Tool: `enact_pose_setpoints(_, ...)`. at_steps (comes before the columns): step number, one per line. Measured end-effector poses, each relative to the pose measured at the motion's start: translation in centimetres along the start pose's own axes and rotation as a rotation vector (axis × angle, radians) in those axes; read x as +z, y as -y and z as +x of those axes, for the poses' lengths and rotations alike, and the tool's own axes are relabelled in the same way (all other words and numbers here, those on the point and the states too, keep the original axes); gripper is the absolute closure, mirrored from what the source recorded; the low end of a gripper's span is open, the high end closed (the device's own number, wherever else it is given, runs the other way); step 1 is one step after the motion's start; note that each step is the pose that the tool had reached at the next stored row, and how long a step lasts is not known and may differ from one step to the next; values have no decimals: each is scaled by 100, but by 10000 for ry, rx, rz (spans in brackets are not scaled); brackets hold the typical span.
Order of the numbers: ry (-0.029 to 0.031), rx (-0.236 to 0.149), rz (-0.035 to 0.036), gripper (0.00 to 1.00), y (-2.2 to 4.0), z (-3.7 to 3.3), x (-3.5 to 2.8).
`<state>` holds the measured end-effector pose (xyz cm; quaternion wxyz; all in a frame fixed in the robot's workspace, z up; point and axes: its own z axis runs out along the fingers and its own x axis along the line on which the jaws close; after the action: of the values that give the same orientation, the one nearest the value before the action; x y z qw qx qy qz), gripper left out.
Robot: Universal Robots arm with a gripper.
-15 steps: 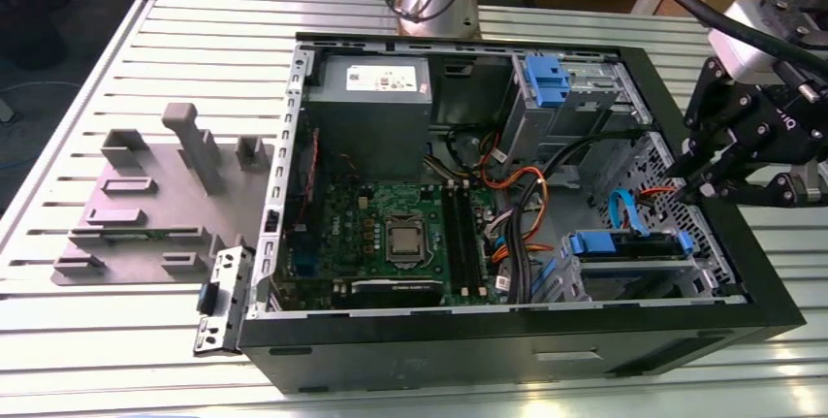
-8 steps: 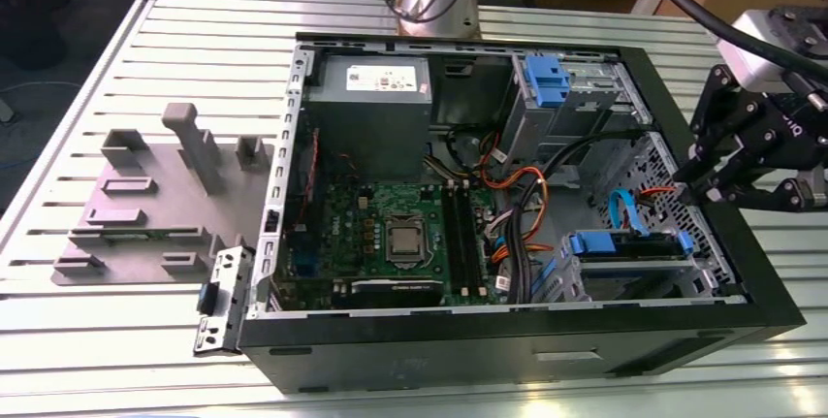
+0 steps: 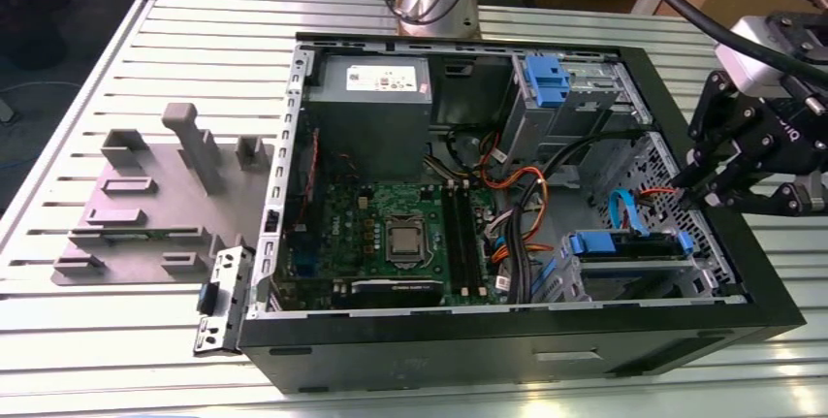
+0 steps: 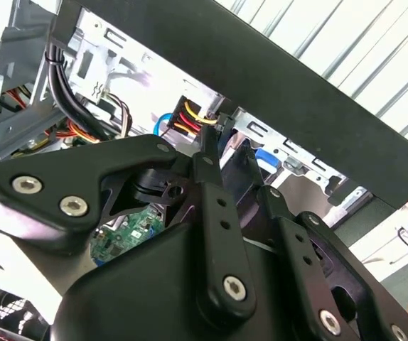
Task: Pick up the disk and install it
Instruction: 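Insert the second disk wire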
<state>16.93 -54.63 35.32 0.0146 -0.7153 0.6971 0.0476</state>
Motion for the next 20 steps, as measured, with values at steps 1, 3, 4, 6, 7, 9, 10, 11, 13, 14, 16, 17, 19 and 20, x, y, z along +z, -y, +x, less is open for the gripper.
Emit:
enact_pose_setpoints(1, 0, 1, -14, 69, 4, -1, 0)
enact_pose_setpoints(3, 2, 4, -31, 69, 7, -3, 0)
enact_pose_setpoints(4, 1, 2, -39, 69, 10, -6, 0)
enact_pose_setpoints(6, 3, 3, -55, 69, 26, -16, 1)
enact_pose_setpoints(7, 2, 4, -61, 69, 36, -22, 2)
enact_pose_setpoints(9, 0, 6, -73, 69, 51, -30, 4)
enact_pose_setpoints(10, -4, 6, -79, 69, 56, -32, 6)
enact_pose_setpoints(11, -9, 7, -84, 69, 59, -33, 9)
enact_pose_setpoints(13, -17, 10, -94, 69, 61, -32, 25)
enact_pose_setpoints(14, -23, 10, -100, 69, 62, -32, 29)
enact_pose_setpoints(16, -35, 10, -105, 69, 63, -31, 33)
enact_pose_setpoints(17, -34, 10, -106, 69, 63, -31, 33)
enact_pose_setpoints(19, -35, 11, -106, 69, 63, -31, 34)
enact_pose_setpoints(20, -35, 10, -106, 69, 63, -31, 34)
